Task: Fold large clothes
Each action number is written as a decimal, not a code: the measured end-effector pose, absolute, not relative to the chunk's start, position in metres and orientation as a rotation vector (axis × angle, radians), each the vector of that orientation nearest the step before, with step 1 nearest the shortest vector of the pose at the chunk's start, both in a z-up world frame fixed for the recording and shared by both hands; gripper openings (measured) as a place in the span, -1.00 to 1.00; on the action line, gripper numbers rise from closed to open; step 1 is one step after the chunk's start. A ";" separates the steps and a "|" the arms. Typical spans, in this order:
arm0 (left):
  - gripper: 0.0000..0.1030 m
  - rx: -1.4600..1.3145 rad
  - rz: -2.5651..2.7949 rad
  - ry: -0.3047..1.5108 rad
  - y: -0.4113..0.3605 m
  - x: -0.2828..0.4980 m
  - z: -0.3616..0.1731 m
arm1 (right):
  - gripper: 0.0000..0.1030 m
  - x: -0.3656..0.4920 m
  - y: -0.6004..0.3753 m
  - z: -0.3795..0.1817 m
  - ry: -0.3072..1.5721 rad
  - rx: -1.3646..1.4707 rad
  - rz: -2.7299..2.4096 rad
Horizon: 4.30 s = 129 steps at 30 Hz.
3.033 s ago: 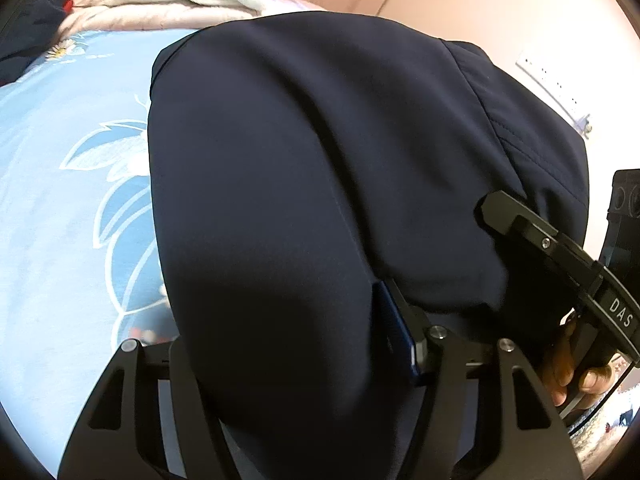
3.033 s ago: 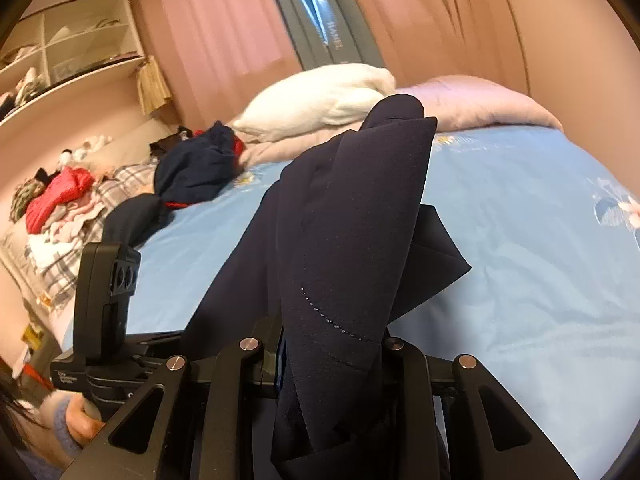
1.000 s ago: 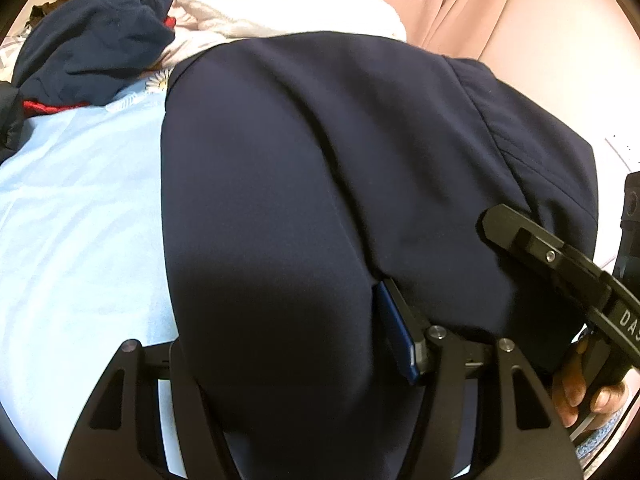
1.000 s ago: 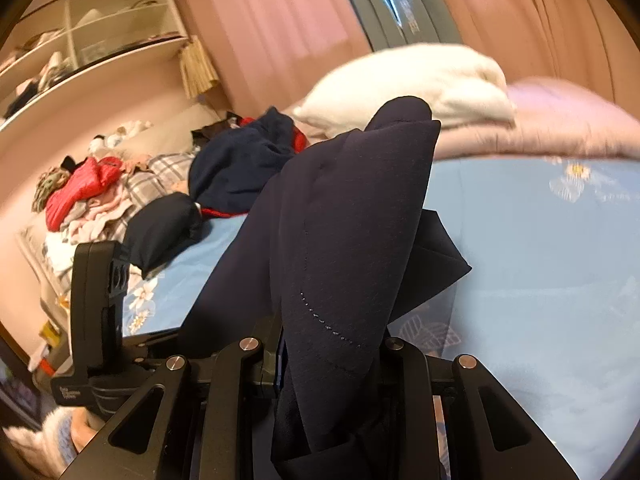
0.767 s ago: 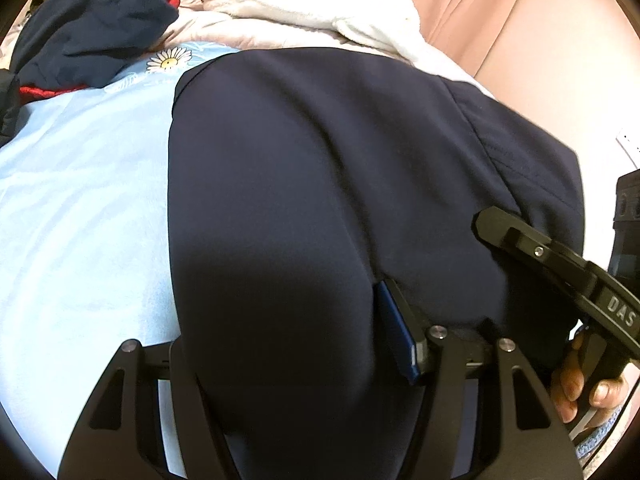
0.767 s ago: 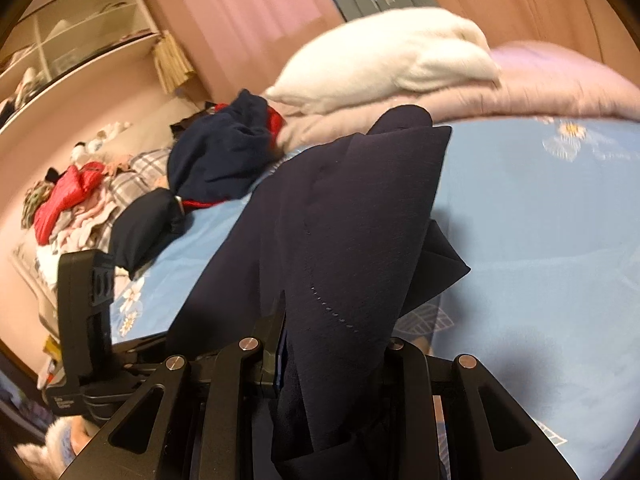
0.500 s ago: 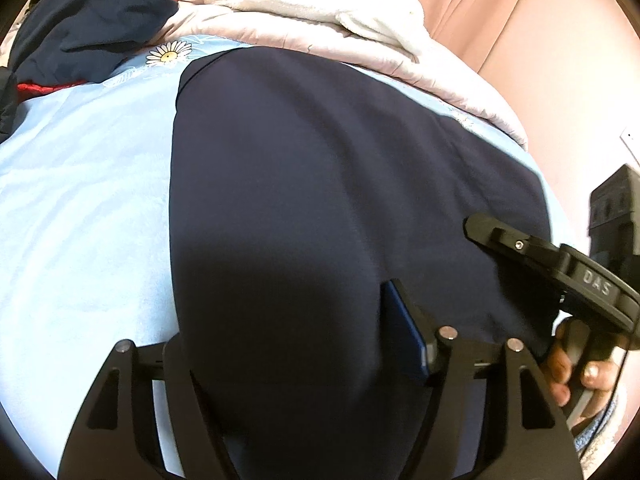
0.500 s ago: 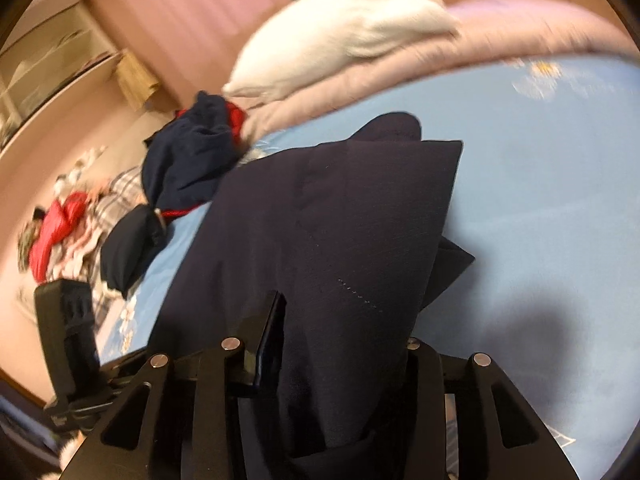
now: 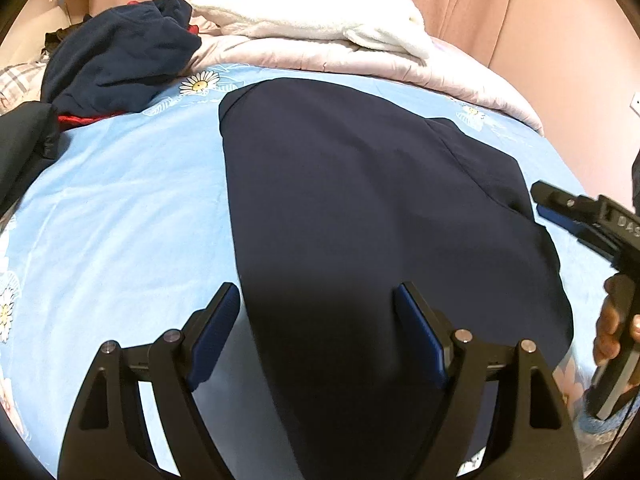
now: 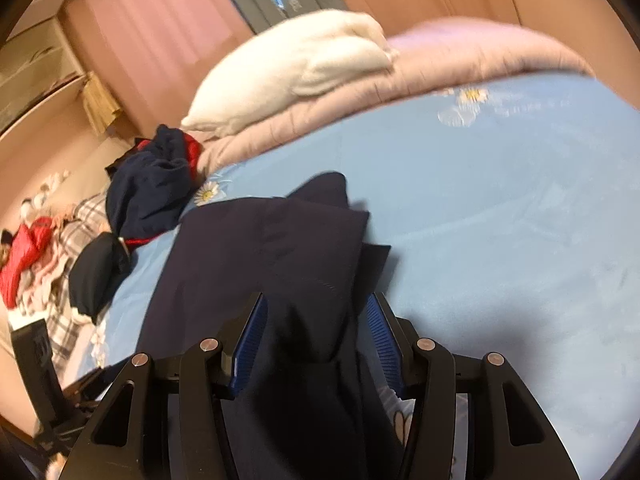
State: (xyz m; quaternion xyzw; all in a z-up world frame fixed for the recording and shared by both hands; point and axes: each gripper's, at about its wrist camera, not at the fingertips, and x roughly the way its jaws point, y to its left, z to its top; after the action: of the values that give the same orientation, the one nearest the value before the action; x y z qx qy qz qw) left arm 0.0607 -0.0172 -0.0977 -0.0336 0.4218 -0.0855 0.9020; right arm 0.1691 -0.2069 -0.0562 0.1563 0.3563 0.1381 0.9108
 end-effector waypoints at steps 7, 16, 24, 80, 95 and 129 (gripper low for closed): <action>0.56 -0.038 -0.167 0.885 -0.011 0.063 -0.106 | 0.02 0.174 -0.187 -0.066 0.769 0.238 0.344; 0.59 -0.017 -0.172 0.911 -0.005 0.088 -0.120 | 0.01 0.193 -0.171 -0.098 0.865 0.108 0.292; 0.57 -0.062 -0.166 0.898 0.001 0.068 -0.108 | 0.01 0.172 -0.176 -0.080 0.808 0.146 0.308; 0.99 0.028 -0.031 0.745 -0.014 -0.122 0.003 | 0.98 -0.036 -0.175 0.004 0.657 -0.029 0.186; 0.99 0.022 -0.018 0.707 -0.014 -0.157 0.020 | 0.98 -0.062 -0.156 0.010 0.637 -0.016 0.171; 0.99 0.033 -0.019 0.685 -0.016 -0.164 0.026 | 0.98 -0.067 -0.152 0.017 0.626 -0.028 0.174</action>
State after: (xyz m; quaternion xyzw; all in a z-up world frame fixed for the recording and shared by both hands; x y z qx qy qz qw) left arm -0.1642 -0.0163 0.0264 0.0161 0.3356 -0.0094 0.9418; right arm -0.0674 -0.1519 0.0173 -0.0136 0.3077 0.0853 0.9476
